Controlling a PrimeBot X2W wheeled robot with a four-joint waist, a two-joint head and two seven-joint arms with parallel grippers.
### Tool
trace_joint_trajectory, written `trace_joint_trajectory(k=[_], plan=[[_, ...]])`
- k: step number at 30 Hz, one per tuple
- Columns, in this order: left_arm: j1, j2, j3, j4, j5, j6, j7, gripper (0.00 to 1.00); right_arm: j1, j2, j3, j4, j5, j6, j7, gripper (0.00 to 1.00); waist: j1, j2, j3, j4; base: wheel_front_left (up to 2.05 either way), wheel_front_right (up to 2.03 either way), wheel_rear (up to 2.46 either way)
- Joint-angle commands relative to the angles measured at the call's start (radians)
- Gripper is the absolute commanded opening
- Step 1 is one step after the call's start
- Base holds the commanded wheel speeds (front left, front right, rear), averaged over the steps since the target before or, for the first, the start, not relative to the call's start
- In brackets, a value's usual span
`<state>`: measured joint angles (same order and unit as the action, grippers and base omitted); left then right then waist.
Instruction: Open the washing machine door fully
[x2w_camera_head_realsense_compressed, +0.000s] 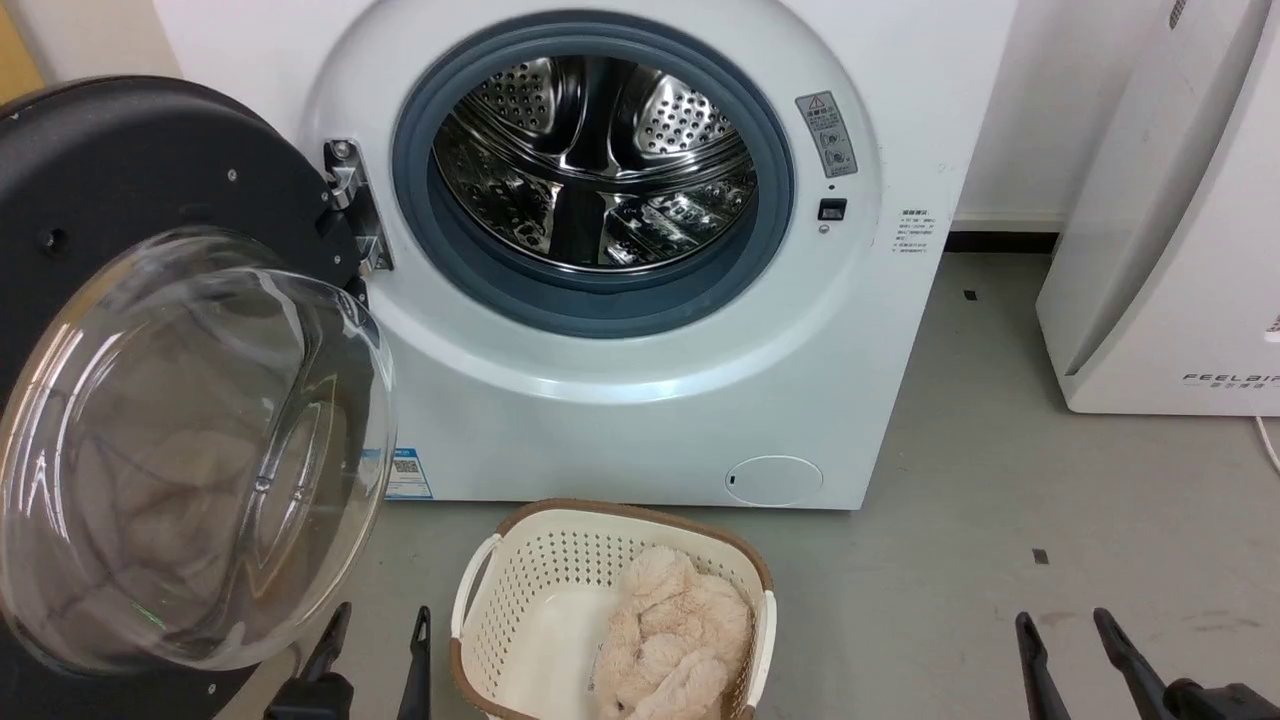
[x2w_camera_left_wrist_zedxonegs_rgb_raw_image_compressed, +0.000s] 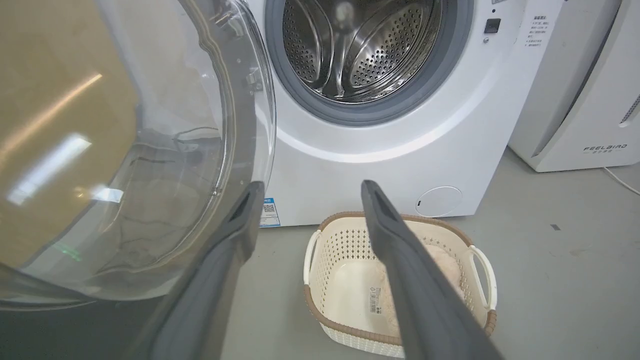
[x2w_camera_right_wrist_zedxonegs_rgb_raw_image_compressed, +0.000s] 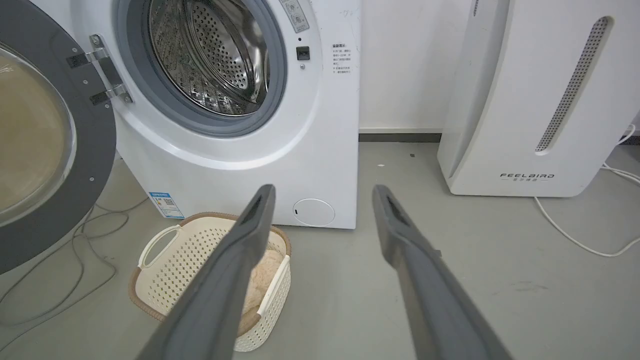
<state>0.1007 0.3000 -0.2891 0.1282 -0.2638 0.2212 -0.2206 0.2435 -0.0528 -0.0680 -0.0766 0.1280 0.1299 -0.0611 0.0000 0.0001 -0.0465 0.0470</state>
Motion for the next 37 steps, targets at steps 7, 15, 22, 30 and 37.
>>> trace_joint_trajectory(k=[7,15,22,30,37], plan=[[-0.002,-0.008,0.009,-0.002,0.005,-0.006,0.004,0.00,-0.007,0.000,0.004,0.008,0.000,0.000,0.000,0.00,0.0000,-0.0001,0.003,-0.002,0.00,0.00,0.00],[-0.008,-0.022,0.025,-0.009,0.019,-0.018,0.016,0.00,-0.021,0.000,0.007,0.012,-0.007,0.000,0.003,0.00,0.0000,-0.0001,0.006,-0.004,0.00,0.00,0.00],[-0.013,-0.036,0.041,-0.016,0.034,-0.031,0.029,0.00,-0.035,0.000,0.011,0.016,-0.014,0.000,0.007,0.00,0.0000,-0.0001,0.008,-0.007,0.00,0.00,0.00],[-0.020,-0.052,0.060,-0.025,0.051,-0.045,0.043,0.00,-0.050,0.000,0.015,0.021,-0.023,0.000,0.011,0.00,0.0000,-0.0001,0.011,-0.010,0.00,0.00,0.00],[-0.026,-0.066,0.076,-0.032,0.066,-0.057,0.055,0.00,-0.064,0.001,0.019,0.025,-0.030,0.000,0.014,0.00,0.0000,-0.0001,0.014,-0.013,0.00,0.00,0.00]])
